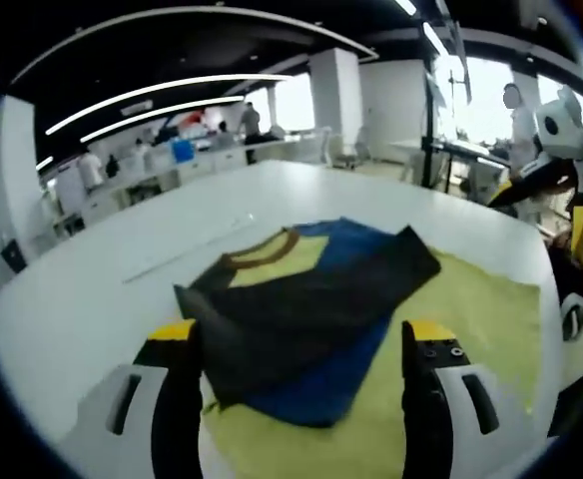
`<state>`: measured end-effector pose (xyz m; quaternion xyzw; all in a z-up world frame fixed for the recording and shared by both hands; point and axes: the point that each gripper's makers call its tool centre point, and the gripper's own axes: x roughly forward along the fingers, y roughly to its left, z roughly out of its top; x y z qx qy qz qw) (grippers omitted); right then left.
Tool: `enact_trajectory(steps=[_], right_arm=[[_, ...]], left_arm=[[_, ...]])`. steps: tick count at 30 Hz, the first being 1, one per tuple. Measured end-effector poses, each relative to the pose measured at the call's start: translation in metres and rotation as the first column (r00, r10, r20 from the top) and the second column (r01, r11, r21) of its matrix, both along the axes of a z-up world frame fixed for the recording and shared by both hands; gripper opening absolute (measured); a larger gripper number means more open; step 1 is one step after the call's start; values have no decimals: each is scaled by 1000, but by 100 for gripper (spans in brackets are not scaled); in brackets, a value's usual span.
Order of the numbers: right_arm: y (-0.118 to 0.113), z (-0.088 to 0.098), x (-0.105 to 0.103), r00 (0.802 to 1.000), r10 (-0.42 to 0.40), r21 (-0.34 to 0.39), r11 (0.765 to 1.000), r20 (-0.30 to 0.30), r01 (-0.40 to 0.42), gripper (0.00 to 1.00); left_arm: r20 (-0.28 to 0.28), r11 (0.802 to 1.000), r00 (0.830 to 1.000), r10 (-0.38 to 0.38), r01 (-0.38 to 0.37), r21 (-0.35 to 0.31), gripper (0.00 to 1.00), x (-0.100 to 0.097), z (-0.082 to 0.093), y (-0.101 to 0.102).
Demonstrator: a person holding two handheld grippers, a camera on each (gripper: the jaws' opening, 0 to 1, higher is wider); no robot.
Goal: Fold the garment on the visible template until the final outline fits inside the template.
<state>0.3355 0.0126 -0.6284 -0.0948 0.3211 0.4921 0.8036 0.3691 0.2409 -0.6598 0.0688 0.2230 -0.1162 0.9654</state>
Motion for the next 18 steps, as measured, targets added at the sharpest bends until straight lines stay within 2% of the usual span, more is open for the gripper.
enact_trajectory(steps=[2, 11, 18], right_arm=[[-1, 0, 0, 1000, -2, -3, 1000, 1, 2, 100], [1, -1, 0, 1000, -6, -4, 1000, -7, 6, 100], [2, -3, 2, 1000, -6, -9, 1000, -14, 5, 100]], left_arm=[[-2, 1000, 1000, 10, -10, 2, 71, -2, -2, 4], [-14, 996, 996, 88, -87, 25, 64, -8, -11, 42], [-42, 990, 990, 136, -135, 39, 50, -13, -25, 69]])
